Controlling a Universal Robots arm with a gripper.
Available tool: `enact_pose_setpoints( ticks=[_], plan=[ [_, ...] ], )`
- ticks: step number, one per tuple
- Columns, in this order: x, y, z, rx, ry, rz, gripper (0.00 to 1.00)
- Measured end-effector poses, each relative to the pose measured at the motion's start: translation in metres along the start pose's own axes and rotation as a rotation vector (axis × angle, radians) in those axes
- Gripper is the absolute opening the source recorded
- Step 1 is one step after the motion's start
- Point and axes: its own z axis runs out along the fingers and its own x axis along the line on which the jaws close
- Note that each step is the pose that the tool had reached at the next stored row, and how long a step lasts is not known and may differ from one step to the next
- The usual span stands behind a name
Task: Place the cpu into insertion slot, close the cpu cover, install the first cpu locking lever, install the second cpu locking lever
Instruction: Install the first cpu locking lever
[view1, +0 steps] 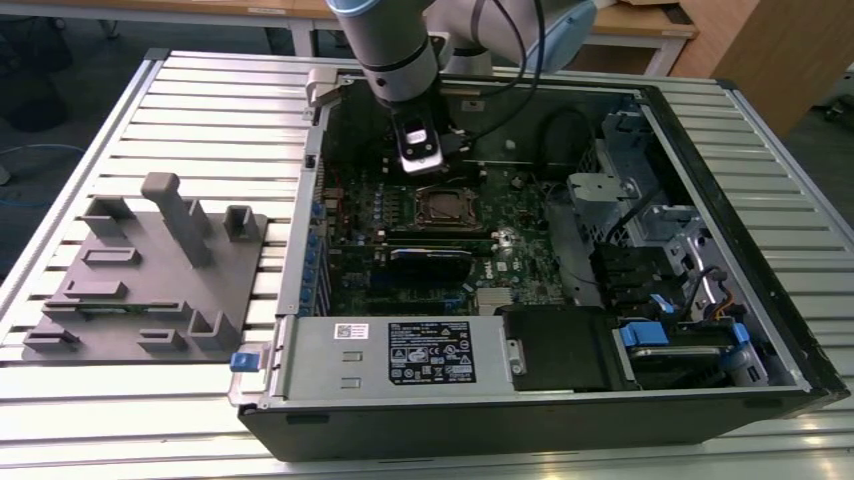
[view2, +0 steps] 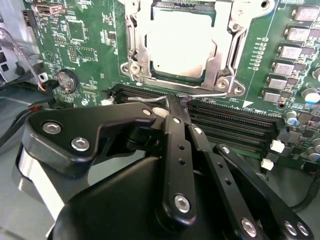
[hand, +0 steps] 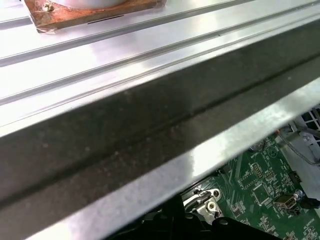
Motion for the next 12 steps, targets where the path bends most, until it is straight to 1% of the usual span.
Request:
enact_pose_setpoints(
  ticks=[6,12],
  plan=[
    [0.0002,-0.0002,0.0009,0.0012,-0.0007,-0.001,0.1],
    [0.0008,-0.0009,0.0033,0.0076,-0.0036,-0.003,0.1]
  ],
)
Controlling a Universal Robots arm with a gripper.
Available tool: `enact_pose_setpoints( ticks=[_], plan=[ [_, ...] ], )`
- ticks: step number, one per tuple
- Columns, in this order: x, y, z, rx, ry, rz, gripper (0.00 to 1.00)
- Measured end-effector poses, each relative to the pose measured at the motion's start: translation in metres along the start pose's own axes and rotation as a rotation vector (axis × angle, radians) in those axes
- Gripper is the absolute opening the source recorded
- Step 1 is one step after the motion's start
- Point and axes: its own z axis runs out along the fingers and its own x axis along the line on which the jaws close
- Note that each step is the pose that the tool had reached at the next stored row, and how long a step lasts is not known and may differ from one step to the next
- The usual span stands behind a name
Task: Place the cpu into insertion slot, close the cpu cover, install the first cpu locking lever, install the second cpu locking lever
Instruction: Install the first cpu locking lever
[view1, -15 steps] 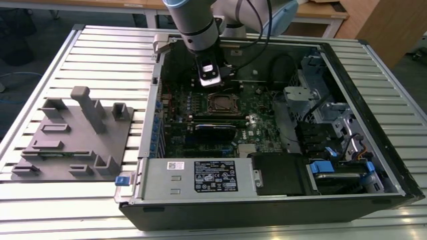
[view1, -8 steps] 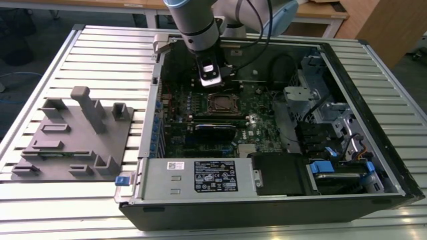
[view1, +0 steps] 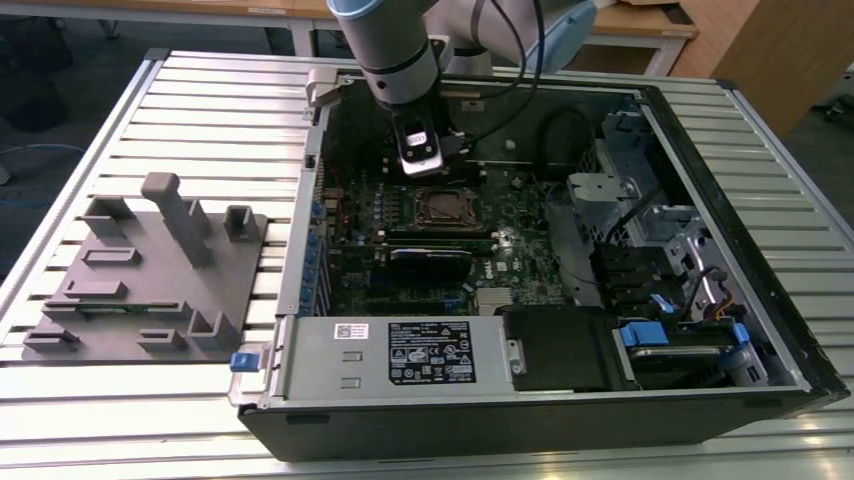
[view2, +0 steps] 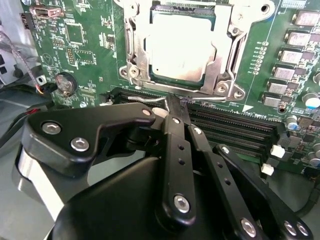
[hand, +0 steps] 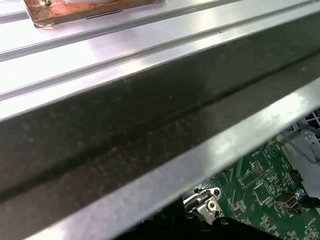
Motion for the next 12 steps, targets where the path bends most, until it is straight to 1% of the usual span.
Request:
enact_pose_setpoints(
  ticks=[3,9,12],
  plan=[
    [0.0002,-0.0002,0.0009,0.0051,-0.0024,-0.002,0.1],
    [0.0006,-0.0006,0.0039,0.0209,-0.0101,-0.008,0.1],
    [0.0007,-0.0006,0.0053,0.0247,-0.0118,-0.01,0.1]
  ],
)
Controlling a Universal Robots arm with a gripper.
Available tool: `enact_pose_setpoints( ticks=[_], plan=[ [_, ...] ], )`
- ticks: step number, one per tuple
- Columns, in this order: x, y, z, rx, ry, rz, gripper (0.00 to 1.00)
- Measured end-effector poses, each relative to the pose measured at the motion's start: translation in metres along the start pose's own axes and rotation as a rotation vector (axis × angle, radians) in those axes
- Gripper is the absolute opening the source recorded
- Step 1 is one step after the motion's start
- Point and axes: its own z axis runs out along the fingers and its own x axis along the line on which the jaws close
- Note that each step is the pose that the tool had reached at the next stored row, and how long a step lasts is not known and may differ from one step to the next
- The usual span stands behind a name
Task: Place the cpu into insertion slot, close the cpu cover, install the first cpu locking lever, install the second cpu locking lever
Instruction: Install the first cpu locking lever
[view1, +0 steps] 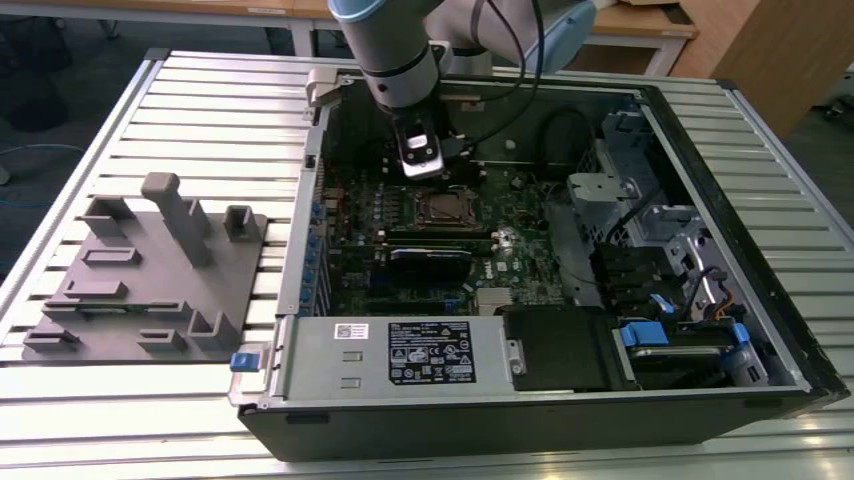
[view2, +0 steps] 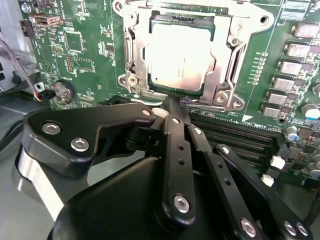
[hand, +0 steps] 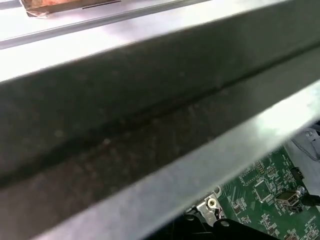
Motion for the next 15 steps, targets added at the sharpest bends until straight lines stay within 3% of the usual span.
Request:
enact_pose_setpoints(
  ticks=[10,15],
  plan=[
    [-0.0007,0.0004,0.0012,0.0003,-0.0002,0.0,0.1],
    [-0.0023,0.0019,-0.0031,0.0003,-0.0002,0.0,0.1]
  ],
)
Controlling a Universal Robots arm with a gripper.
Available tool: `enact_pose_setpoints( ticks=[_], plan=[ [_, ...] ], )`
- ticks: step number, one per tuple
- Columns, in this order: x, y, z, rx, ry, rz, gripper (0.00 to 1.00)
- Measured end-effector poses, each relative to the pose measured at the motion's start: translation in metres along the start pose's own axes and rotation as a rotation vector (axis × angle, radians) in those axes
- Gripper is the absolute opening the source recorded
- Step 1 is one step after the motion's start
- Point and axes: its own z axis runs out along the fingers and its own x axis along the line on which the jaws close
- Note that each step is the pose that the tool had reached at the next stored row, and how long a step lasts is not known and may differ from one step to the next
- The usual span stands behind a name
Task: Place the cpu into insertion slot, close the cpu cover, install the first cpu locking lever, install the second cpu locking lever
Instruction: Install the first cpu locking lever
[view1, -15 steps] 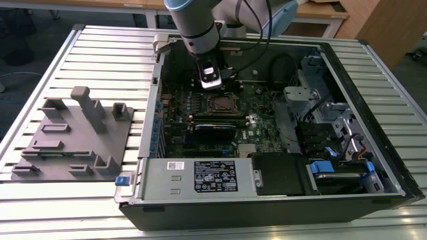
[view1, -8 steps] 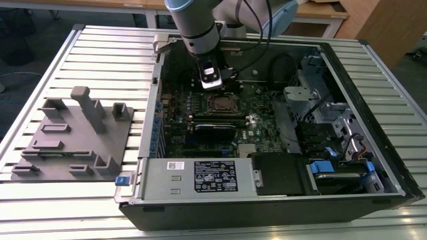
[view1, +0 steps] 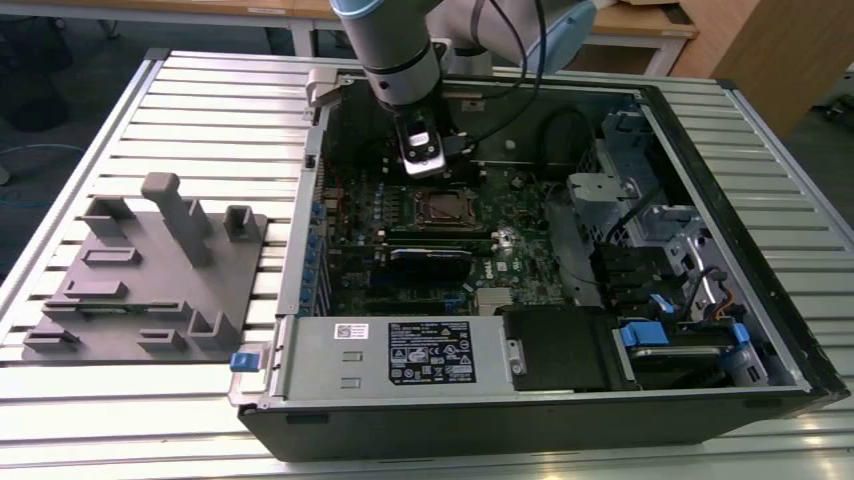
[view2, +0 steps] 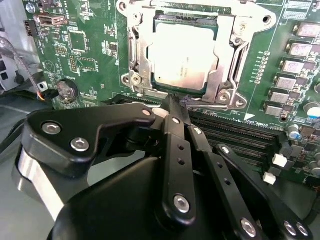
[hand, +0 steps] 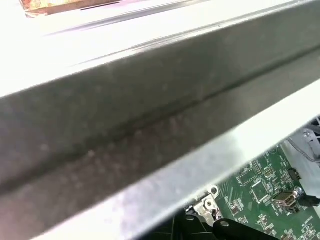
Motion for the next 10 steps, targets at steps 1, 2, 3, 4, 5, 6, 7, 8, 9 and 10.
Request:
enact_pose_setpoints(
  ticks=[1,2,3,4,5,6,7,8,9,10],
  plan=[
    [-0.0001,0.0006,-0.0001,-0.0002,-0.0001,0.0,0.1],
    [-0.0002,0.0012,-0.0001,-0.0001,-0.0001,0.0,0.1],
    [-0.0002,0.002,0.0,0.0002,-0.0001,0.0,0.1],
    [-0.0003,0.003,0.0002,0.0004,-0.0001,0.0,0.1],
    [-0.0004,0.0041,0.0006,0.0004,-0.0002,0.0,0.1],
    [-0.0007,0.0051,0.001,0.0004,-0.0002,0.0,0.1],
    [-0.0012,0.006,0.0013,0.0011,-0.0006,0.0,0.1],
    [-0.0017,0.007,0.0016,0.0018,-0.0009,0.0,0.1],
    [-0.0026,0.0079,0.0021,0.0022,-0.0011,0.0,0.1],
    [-0.0039,0.0086,0.0026,0.0028,-0.0014,0.0,0.1]
  ],
)
